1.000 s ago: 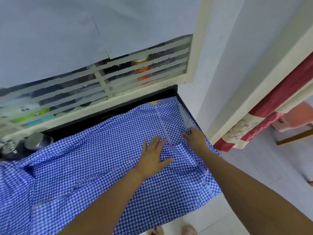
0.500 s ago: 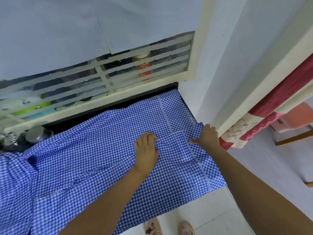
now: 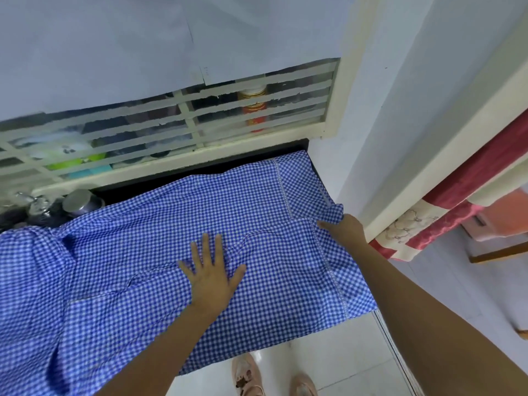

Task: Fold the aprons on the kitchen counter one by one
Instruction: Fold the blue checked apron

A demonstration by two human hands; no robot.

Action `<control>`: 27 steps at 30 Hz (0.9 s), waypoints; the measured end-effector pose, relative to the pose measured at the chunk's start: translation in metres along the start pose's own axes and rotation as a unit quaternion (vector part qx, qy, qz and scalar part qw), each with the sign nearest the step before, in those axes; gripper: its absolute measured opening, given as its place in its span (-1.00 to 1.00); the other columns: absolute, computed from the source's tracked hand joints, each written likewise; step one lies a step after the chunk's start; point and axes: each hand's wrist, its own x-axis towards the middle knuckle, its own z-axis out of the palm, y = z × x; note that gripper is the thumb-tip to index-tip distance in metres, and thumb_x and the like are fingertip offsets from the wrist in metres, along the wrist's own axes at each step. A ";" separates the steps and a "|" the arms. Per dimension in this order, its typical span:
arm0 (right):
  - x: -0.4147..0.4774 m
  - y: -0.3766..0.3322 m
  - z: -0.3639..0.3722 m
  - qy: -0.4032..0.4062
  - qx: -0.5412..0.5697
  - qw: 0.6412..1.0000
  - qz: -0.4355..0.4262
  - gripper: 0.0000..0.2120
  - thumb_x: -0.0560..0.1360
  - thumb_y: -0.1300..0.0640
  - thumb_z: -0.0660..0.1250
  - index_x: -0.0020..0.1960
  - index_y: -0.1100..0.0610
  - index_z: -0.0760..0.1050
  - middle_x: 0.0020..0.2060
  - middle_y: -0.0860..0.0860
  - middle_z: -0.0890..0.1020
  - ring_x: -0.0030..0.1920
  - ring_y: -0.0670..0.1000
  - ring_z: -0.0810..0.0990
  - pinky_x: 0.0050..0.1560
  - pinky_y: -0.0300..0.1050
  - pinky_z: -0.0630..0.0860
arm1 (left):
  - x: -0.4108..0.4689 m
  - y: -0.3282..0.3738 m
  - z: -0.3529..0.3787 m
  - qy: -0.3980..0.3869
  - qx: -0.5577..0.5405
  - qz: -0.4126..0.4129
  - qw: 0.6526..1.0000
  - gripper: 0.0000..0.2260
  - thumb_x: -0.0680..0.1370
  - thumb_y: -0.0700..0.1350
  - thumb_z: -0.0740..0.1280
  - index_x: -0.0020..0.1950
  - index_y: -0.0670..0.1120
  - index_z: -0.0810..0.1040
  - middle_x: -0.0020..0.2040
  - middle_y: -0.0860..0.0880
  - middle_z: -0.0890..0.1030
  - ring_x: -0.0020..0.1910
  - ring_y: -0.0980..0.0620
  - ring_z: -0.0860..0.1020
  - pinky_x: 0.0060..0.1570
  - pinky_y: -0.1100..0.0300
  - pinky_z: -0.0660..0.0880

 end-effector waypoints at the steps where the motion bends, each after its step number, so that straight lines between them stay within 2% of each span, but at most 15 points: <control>1: -0.001 -0.005 0.000 -0.001 -0.003 1.000 -0.010 -0.69 0.48 -0.03 0.40 -0.06 0.24 0.50 -0.24 0.06 0.57 -0.25 0.04 0.51 -0.33 -0.18 0.40 | -0.001 -0.018 -0.004 0.010 -0.007 -0.032 0.999 -0.05 0.31 0.54 -0.41 0.50 -0.07 -0.26 0.56 -0.12 -0.16 0.53 -0.22 -0.19 0.35 -0.37 -0.20; 3: -0.007 -0.015 0.002 0.028 -0.061 0.995 -0.075 -0.74 0.57 0.05 0.28 0.01 0.26 0.55 -0.12 0.13 0.63 -0.23 0.05 0.50 -0.23 -0.15 0.39 | -0.007 -0.050 -0.012 -0.001 -0.003 -0.065 0.998 0.01 0.21 0.58 -0.45 0.48 -0.02 -0.35 0.55 -0.10 -0.25 0.52 -0.24 -0.25 0.35 -0.40 -0.21; 6: -0.022 -0.038 0.007 0.069 -0.101 0.981 -0.153 -0.74 0.61 0.16 0.16 -0.02 0.24 0.60 -0.15 0.15 0.66 -0.32 0.06 0.49 -0.27 -0.12 0.40 | -0.015 -0.072 -0.015 -0.076 0.004 -0.030 0.997 0.02 0.12 0.62 -0.46 0.46 0.11 -0.42 0.49 -0.03 -0.42 0.50 -0.21 -0.33 0.35 -0.40 -0.21; 8: -0.027 -0.048 0.000 0.066 -0.101 0.979 -0.162 -0.72 0.62 0.15 0.15 -0.05 0.19 0.61 -0.16 0.14 0.66 -0.30 0.08 0.51 -0.26 -0.11 0.42 | -0.017 -0.065 -0.013 -0.119 0.016 -0.022 0.993 0.03 0.05 0.60 -0.55 0.44 0.11 -0.47 0.47 -0.05 -0.47 0.49 -0.22 -0.36 0.38 -0.39 -0.18; 10: -0.027 -0.049 -0.020 0.081 -0.105 0.978 -0.163 -0.72 0.62 0.13 0.14 -0.05 0.17 0.62 -0.13 0.17 0.67 -0.26 0.11 0.54 -0.26 -0.12 0.40 | -0.010 -0.051 -0.009 -0.123 0.023 -0.037 0.991 0.06 0.00 0.54 -0.64 0.43 0.09 -0.48 0.40 -0.05 -0.52 0.49 -0.25 -0.36 0.39 -0.38 -0.19; 13: -0.029 -0.054 -0.061 0.146 -0.114 0.964 -0.188 -0.69 0.59 0.24 0.14 0.19 0.11 0.60 0.01 0.20 0.66 -0.08 0.22 0.59 -0.16 -0.12 0.41 | 0.015 -0.011 -0.010 -0.139 0.020 -0.014 0.990 0.02 0.02 0.53 -0.65 0.42 0.11 -0.49 0.39 -0.06 -0.52 0.48 -0.31 -0.34 0.38 -0.38 -0.19; 15: -0.031 -0.067 -0.087 0.181 -0.119 0.957 -0.195 -0.68 0.59 0.28 0.13 0.21 0.13 0.59 0.01 0.23 0.65 -0.07 0.23 0.58 -0.18 -0.13 0.37 | 0.031 0.024 -0.011 -0.161 0.015 0.009 0.987 -0.14 0.28 0.54 -0.44 0.48 0.13 -0.42 0.47 -0.12 -0.46 0.47 -0.36 -0.32 0.39 -0.39 -0.20; 17: -0.029 -0.081 -0.110 0.180 -0.154 0.955 -0.179 -0.73 0.60 0.24 0.12 0.03 0.23 0.61 -0.11 0.25 0.63 -0.19 0.20 0.54 -0.24 -0.13 0.30 | 0.044 0.057 -0.013 -0.188 0.024 0.030 0.981 -0.29 0.52 0.42 -0.15 0.52 0.13 -0.35 0.51 -0.15 -0.40 0.46 -0.39 -0.32 0.39 -0.37 -0.23; 19: -0.030 -0.094 -0.127 0.168 -0.185 0.954 -0.166 -0.72 0.62 0.20 0.12 -0.17 0.25 0.51 -0.20 0.26 0.60 -0.25 0.19 0.52 -0.28 -0.10 0.30 | 0.055 0.080 -0.017 -0.217 0.020 0.045 0.975 -0.30 0.56 0.36 -0.02 0.54 0.14 -0.30 0.52 -0.14 -0.38 0.46 -0.38 -0.31 0.40 -0.35 -0.23; 22: -0.043 -0.113 -0.132 0.133 -0.221 0.951 -0.170 -0.74 0.62 0.22 0.09 -0.20 0.23 0.42 -0.20 0.22 0.56 -0.25 0.15 0.47 -0.24 -0.11 0.31 | 0.060 0.090 -0.030 -0.228 0.000 0.062 0.972 -0.28 0.56 0.31 0.13 0.58 0.10 -0.14 0.57 -0.13 -0.22 0.51 -0.32 -0.17 0.42 -0.32 -0.15; 24: -0.059 -0.128 -0.122 0.109 -0.222 0.954 -0.170 -0.75 0.61 0.26 0.07 -0.22 0.22 0.38 -0.20 0.17 0.50 -0.25 0.12 0.44 -0.19 -0.14 0.28 | 0.054 0.085 -0.044 -0.179 -0.022 0.064 0.981 -0.28 0.56 0.25 0.20 0.58 0.04 -0.07 0.58 -0.14 -0.10 0.54 -0.24 -0.10 0.44 -0.28 -0.11; 27: -0.081 -0.147 -0.097 0.067 -0.210 0.958 -0.185 -0.79 0.57 0.29 0.10 -0.24 0.20 0.33 -0.11 0.17 0.53 -0.13 0.15 0.50 -0.10 -0.11 0.34 | 0.032 0.053 -0.067 -0.084 -0.072 0.002 0.994 -0.26 0.54 0.17 0.30 0.58 0.02 -0.03 0.58 -0.13 -0.12 0.54 -0.21 -0.13 0.43 -0.30 -0.12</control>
